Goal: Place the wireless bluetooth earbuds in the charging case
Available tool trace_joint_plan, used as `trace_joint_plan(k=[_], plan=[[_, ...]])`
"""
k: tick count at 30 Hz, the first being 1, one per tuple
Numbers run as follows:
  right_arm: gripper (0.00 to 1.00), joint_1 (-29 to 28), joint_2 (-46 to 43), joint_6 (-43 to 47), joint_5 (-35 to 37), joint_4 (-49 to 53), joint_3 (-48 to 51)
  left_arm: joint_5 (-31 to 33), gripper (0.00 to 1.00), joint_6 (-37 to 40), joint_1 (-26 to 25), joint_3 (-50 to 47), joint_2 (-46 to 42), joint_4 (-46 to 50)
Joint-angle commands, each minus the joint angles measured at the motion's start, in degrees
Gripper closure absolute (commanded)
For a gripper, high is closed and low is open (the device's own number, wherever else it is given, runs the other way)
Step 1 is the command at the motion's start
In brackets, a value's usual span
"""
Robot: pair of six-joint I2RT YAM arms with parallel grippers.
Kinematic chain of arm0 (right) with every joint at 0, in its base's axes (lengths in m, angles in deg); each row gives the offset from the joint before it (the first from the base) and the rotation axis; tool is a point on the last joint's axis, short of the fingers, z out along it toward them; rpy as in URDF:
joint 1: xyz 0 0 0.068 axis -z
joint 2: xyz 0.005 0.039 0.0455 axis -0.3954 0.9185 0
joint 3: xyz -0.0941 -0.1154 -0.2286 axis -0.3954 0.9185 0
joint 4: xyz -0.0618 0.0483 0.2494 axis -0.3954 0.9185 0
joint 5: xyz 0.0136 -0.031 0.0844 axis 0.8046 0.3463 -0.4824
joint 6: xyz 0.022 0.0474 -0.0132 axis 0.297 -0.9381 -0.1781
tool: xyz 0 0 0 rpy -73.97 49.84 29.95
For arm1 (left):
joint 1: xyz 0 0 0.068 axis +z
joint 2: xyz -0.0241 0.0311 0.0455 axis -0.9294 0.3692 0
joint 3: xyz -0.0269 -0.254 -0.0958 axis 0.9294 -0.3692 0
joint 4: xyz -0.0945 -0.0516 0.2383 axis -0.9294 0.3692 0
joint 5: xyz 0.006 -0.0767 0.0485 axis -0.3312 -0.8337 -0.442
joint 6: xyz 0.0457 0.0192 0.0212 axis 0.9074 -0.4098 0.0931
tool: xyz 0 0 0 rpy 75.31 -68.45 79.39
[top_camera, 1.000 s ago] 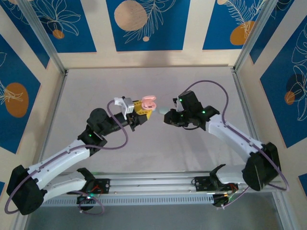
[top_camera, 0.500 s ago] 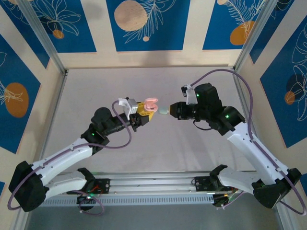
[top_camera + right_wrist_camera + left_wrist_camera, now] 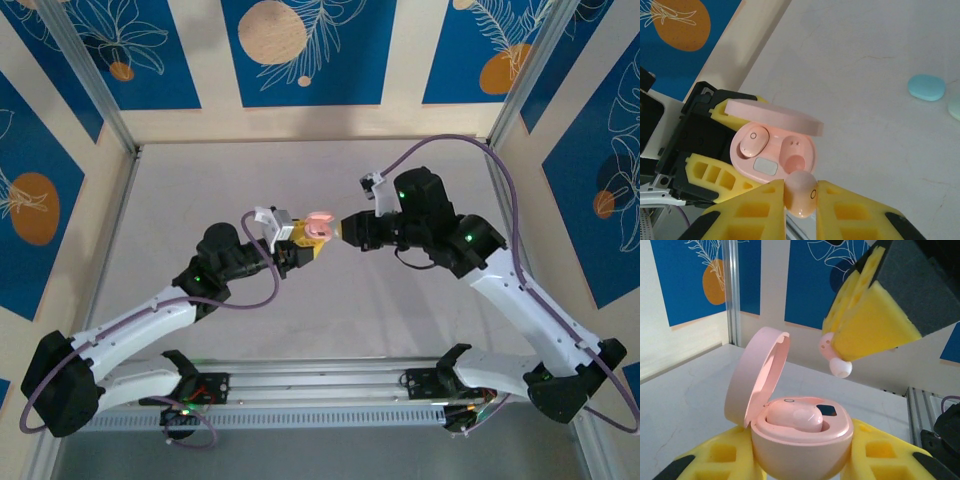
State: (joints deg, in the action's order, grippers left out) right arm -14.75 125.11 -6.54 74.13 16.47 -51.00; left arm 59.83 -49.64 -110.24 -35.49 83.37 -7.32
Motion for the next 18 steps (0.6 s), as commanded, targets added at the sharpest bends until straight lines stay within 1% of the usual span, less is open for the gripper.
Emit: trace_joint_plan(k=[1, 18], plan=[[0.80, -0.45, 0.94, 1.60, -1.32, -0.06, -2.10, -2.23, 0.68, 1.01, -0.39, 1.16, 0.03, -0.81], [0.80, -2.09, 4.04, 3.21, -1.53, -0.18, -2.83, -3.01, 0.68, -0.35, -0.45, 1.26, -0.32, -2.35]])
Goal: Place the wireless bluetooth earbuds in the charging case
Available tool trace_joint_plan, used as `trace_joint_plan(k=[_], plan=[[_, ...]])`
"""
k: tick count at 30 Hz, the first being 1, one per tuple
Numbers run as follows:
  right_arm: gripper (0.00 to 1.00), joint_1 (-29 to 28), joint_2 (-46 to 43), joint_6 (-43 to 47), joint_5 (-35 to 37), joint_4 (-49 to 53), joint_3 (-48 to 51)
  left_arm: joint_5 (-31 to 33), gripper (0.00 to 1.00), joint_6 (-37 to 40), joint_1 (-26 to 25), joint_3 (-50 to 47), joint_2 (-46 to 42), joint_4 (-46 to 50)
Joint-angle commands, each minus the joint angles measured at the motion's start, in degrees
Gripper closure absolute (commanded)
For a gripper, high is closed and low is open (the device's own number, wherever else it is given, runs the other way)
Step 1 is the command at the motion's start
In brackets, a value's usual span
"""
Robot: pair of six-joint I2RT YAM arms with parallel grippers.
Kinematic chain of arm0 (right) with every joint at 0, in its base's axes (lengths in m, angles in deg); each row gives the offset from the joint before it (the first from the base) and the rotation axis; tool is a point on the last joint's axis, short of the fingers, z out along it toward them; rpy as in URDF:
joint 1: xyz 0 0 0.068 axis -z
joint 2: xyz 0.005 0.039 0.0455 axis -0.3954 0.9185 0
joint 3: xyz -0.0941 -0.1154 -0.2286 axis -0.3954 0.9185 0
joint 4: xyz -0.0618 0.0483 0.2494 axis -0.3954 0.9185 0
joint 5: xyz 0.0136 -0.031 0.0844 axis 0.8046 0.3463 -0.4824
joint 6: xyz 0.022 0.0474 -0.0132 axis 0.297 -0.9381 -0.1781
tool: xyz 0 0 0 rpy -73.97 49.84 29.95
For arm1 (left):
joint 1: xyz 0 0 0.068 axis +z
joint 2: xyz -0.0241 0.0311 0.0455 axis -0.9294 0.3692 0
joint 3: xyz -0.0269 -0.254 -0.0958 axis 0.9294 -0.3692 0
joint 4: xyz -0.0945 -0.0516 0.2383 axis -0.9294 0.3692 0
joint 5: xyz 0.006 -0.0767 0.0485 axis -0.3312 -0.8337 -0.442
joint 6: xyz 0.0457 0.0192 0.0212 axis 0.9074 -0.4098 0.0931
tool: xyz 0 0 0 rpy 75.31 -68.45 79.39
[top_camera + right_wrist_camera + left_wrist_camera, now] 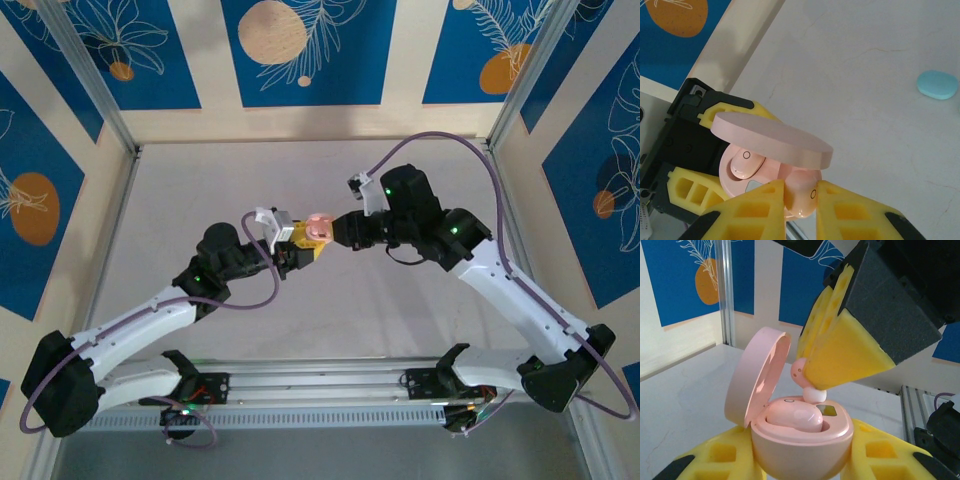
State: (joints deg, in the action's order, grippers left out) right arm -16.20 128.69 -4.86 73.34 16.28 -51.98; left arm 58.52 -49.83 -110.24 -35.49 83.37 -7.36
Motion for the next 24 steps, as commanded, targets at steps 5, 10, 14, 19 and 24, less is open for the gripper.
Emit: trace_joint_plan(k=[5, 10, 14, 19, 24], plan=[[0.80, -1.37, 1.16, 2.55, 0.96, 1.96, -2.13, -1.71, 0.67, -0.64, -0.41, 1.30, -0.41, -3.26], [0.79, -2.21, 1.74, 3.45, 0.03, 1.98, -2.68, -1.84, 0.68, -0.63, -0.39, 1.17, -0.23, -3.70], [0.78, -2.61, 2.30, 4.13, -0.46, 2.67, -3.22, -1.79, 0.67, -0.73, -0.42, 1.15, -0.32, -3.90], [0.78, -2.70, 2.21, 4.69, 1.40, 4.47, -3.64, -1.55, 0.67, -0.53, -0.45, 1.16, -0.58, -3.73], [0.79, -2.70, 2.18, 5.10, 2.31, 5.97, -4.55, -1.64, 0.67, -0.30, -0.45, 1.03, -0.58, -3.90]])
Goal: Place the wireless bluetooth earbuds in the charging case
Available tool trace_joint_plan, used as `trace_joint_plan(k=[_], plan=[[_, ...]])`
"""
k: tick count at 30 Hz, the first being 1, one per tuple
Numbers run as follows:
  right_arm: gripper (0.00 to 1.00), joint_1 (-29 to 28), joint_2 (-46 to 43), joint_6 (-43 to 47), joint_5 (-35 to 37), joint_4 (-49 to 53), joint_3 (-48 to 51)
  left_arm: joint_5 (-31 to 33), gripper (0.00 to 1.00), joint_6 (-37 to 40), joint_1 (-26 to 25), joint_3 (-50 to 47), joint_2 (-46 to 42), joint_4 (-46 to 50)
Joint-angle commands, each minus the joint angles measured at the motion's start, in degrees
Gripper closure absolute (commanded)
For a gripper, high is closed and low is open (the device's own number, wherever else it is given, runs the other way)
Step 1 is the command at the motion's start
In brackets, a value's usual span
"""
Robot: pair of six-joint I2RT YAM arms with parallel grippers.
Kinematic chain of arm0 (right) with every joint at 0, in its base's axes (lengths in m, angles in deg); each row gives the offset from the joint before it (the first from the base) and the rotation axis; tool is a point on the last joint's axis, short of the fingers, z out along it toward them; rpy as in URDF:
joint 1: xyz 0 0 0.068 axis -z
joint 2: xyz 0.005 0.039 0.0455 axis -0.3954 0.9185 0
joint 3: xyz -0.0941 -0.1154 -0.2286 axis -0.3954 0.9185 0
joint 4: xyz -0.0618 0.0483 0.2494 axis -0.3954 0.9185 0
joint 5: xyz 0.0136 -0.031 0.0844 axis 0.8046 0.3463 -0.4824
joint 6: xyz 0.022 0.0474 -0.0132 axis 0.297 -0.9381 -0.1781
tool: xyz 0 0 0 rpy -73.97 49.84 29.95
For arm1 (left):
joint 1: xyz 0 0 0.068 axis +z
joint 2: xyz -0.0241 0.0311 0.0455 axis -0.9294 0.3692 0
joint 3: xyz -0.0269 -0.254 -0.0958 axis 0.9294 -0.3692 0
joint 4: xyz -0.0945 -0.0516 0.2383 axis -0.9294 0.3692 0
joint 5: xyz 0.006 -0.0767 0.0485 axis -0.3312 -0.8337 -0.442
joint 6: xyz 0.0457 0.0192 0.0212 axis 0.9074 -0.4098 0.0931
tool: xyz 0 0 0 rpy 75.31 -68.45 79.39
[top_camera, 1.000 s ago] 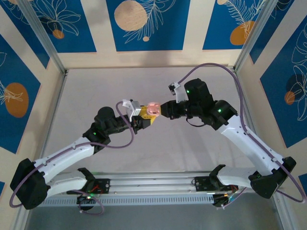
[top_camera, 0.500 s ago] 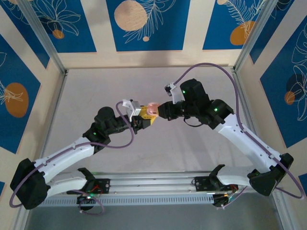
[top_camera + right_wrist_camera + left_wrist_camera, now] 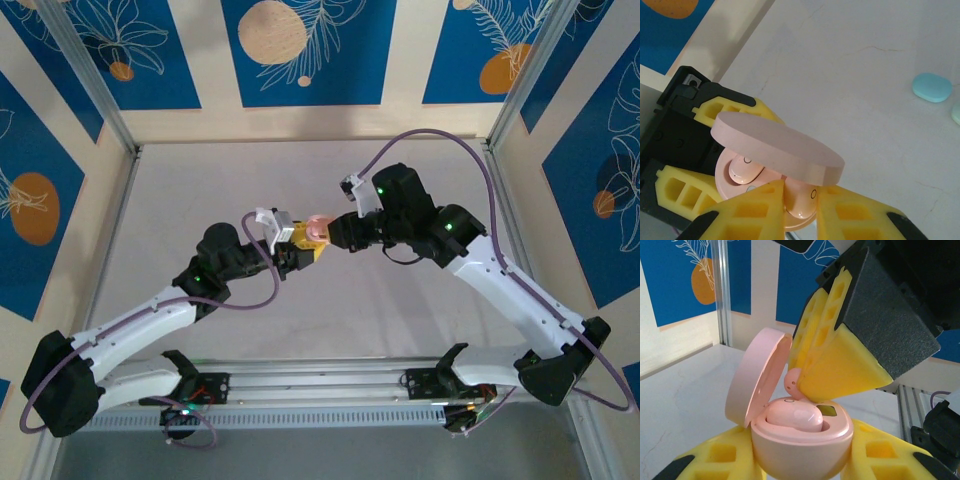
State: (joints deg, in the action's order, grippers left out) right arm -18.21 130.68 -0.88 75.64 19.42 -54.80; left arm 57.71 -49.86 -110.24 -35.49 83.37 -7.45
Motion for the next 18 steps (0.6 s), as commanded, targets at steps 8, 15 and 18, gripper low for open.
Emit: trace_joint_plan(k=[8, 15, 18], plan=[[0.80, -0.91, 0.87, 2.22, -0.03, 6.10, -4.11, -1.15, 0.67, 0.60, -0.41, 0.81, -0.76, -3.98], [0.79, -2.09, 3.43, 2.96, -1.10, 7.18, -5.79, -2.30, 0.67, 0.11, -0.47, 0.59, -0.63, -5.99], [0.79, -2.27, 3.77, 3.01, -0.90, 7.36, -6.00, -2.23, 0.67, 0.00, -0.44, 0.46, -0.82, -6.46]])
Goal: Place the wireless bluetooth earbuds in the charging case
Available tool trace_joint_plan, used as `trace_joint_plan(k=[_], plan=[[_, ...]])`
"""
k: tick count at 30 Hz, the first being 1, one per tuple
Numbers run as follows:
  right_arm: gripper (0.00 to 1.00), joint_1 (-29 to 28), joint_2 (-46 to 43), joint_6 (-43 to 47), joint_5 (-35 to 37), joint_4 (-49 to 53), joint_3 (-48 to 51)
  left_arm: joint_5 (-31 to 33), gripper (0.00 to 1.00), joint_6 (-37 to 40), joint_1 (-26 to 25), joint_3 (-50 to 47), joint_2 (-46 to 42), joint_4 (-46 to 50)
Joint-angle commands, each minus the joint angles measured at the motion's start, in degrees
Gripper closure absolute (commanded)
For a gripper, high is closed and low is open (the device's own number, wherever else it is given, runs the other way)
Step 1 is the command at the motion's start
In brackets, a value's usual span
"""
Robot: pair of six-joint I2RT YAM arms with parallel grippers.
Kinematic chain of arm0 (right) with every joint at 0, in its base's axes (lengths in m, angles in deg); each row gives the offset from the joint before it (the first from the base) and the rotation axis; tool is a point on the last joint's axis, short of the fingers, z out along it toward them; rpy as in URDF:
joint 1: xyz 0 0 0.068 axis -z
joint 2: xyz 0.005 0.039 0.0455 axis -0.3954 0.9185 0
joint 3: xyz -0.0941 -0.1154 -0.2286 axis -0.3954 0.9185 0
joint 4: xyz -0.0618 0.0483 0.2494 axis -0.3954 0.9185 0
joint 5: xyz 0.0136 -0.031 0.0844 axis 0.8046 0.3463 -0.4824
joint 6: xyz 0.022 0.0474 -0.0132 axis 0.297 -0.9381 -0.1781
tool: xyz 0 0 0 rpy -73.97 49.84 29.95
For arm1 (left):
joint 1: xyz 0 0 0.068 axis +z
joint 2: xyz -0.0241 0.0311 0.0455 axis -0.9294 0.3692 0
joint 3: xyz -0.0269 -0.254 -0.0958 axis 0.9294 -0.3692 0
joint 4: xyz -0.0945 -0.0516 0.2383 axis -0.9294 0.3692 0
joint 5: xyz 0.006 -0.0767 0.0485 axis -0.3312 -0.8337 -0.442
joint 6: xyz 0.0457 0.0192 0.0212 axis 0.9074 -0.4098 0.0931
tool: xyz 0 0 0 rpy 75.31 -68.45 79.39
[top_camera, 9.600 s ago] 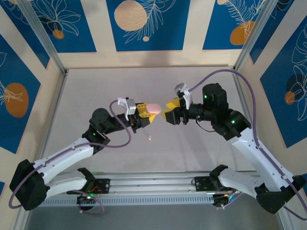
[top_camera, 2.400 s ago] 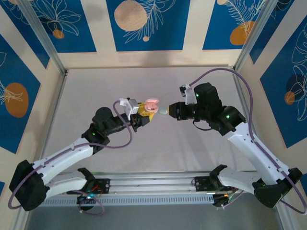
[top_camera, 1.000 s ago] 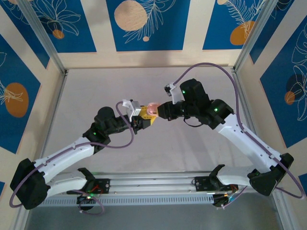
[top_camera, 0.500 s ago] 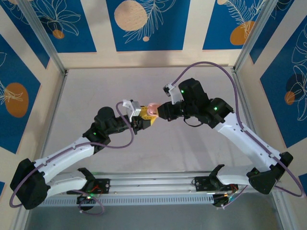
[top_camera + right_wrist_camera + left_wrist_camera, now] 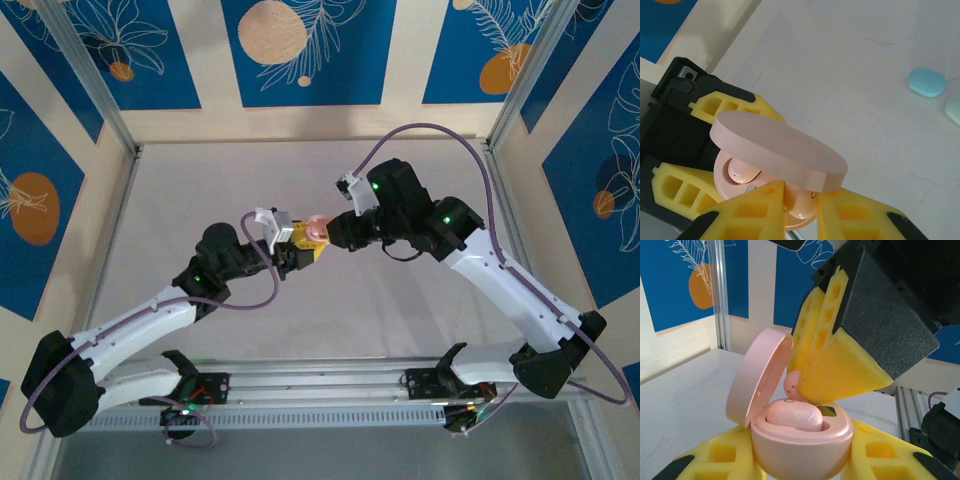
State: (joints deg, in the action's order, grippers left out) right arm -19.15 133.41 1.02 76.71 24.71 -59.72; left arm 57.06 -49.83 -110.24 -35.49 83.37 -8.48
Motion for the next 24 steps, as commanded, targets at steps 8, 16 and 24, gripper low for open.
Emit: trace_joint_plan(k=[8, 16, 24], plan=[[0.76, -1.25, 0.09, 0.79, -2.72, 1.04, -1.04, -1.61, 0.67, -0.37, -0.49, 0.39, -0.77, -6.42], [0.73, -1.16, -0.24, 0.69, -3.15, 1.01, -1.67, -2.04, 0.67, -1.23, -0.43, 0.01, -0.76, -8.06], [0.72, -1.13, -0.65, 0.72, -3.80, 0.93, -2.67, -2.31, 0.67, -1.42, -0.47, -0.25, -0.59, -9.08]])
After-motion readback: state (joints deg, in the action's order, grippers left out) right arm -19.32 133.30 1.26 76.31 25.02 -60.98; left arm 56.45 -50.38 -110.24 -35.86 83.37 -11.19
